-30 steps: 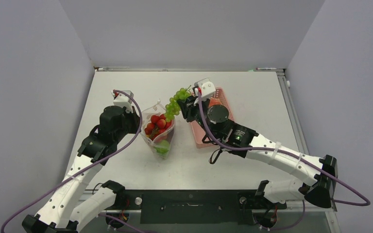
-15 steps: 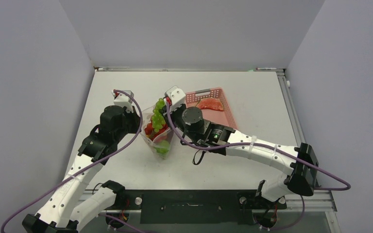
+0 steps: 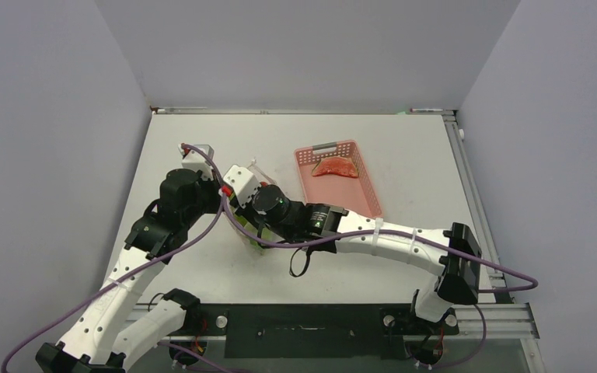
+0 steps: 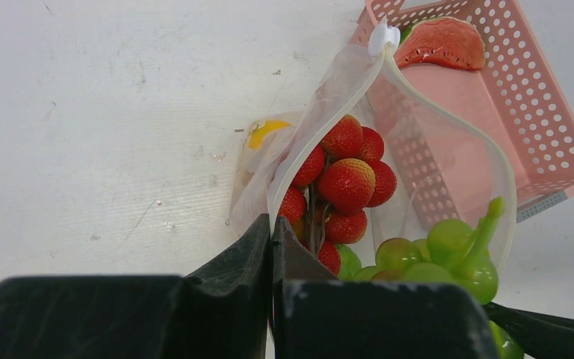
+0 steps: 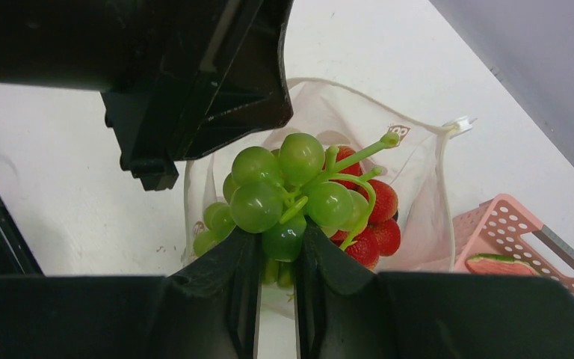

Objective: Place the food in the zip-top bag and seal the zipper
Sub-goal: Place the fake fruit in the zipper food storage bag.

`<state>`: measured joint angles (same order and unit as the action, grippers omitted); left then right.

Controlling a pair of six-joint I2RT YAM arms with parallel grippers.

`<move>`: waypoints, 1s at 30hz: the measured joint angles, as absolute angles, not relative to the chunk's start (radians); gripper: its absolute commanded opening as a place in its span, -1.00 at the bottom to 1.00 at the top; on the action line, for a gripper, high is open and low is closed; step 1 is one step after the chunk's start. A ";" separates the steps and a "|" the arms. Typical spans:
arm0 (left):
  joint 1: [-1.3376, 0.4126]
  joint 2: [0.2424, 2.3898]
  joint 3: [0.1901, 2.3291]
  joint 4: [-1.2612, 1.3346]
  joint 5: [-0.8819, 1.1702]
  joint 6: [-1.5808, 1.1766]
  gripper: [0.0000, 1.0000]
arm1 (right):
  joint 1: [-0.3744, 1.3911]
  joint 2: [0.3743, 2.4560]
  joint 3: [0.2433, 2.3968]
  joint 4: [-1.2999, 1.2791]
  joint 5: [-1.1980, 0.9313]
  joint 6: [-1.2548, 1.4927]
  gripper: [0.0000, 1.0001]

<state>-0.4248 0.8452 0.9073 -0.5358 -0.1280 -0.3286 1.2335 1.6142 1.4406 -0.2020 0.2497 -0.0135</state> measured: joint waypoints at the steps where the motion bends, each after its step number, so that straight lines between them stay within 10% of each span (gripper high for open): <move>1: -0.424 0.845 0.907 -0.536 -0.128 -0.329 -1.00 | 1.237 1.622 1.449 -0.221 0.249 -0.015 -0.89; 17: -0.424 0.850 0.907 -0.537 -0.127 -0.329 -1.00 | 1.221 1.652 1.452 -0.332 0.220 0.041 -0.80; 30: -0.424 0.853 0.907 -0.541 -0.130 -0.329 -1.00 | 1.179 1.712 1.453 -0.358 0.189 0.129 0.28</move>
